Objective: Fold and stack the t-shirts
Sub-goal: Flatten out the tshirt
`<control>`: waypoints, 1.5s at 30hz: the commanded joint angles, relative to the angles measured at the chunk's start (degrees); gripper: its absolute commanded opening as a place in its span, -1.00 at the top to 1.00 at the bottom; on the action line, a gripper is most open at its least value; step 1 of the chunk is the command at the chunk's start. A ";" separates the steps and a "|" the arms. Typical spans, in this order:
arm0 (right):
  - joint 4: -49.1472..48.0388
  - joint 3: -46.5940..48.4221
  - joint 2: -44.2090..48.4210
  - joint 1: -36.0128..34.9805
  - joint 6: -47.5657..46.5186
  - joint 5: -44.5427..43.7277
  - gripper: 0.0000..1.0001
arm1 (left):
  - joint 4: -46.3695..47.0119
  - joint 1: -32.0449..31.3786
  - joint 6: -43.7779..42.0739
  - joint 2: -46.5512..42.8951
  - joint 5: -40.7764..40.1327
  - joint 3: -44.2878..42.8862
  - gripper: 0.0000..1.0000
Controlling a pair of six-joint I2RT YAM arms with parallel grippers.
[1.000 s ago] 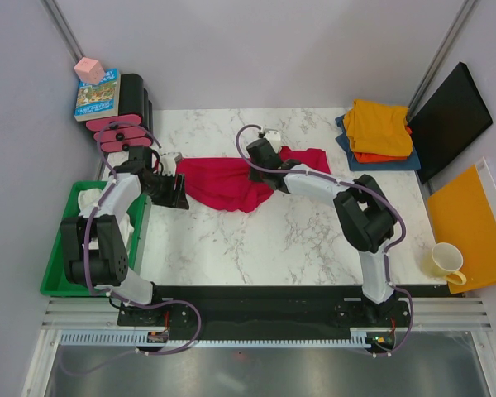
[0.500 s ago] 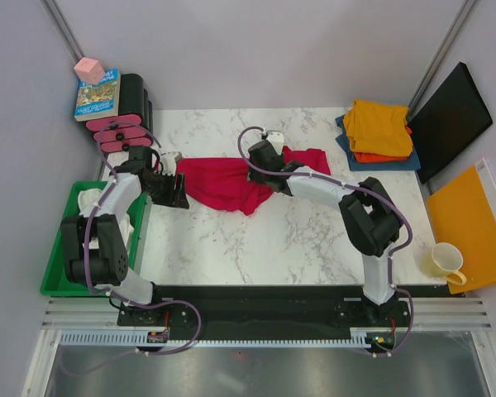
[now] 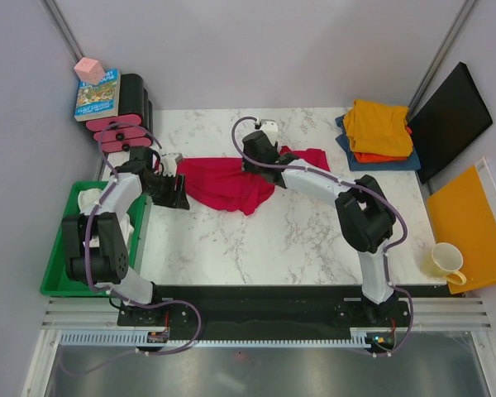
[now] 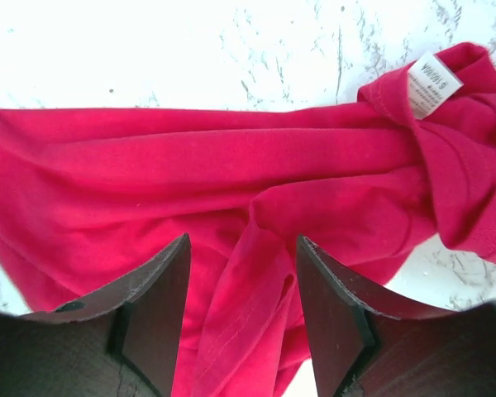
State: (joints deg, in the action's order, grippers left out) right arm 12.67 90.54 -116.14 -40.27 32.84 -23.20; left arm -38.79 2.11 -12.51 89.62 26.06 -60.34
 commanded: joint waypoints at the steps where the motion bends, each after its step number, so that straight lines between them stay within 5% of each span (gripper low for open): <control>1: 1.57 3.06 -3.65 -0.16 -0.15 0.09 -0.20 | 1.34 -0.26 -1.55 -0.59 1.27 0.75 -0.18; 11: 2.10 1.39 -4.19 -0.07 0.65 -0.79 -0.06 | 1.61 -0.26 -1.73 0.29 1.18 0.75 -0.17; 17: 1.40 -0.36 -2.26 -0.07 1.09 -1.58 1.00 | 1.87 -0.26 -1.46 0.46 1.10 0.48 -0.17; 28: 9.91 -13.88 23.22 -0.51 -1.90 -11.86 1.00 | 7.84 2.37 1.96 -2.70 -6.90 -0.22 -0.26; 45: 27.04 -28.58 48.80 -0.51 6.79 -16.87 1.00 | 11.71 5.36 9.26 10.48 -14.99 -15.24 -0.29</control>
State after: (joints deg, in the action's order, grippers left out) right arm 34.46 62.00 -73.54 -40.66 36.38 -36.25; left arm -29.78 6.74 -6.57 98.30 13.54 -70.59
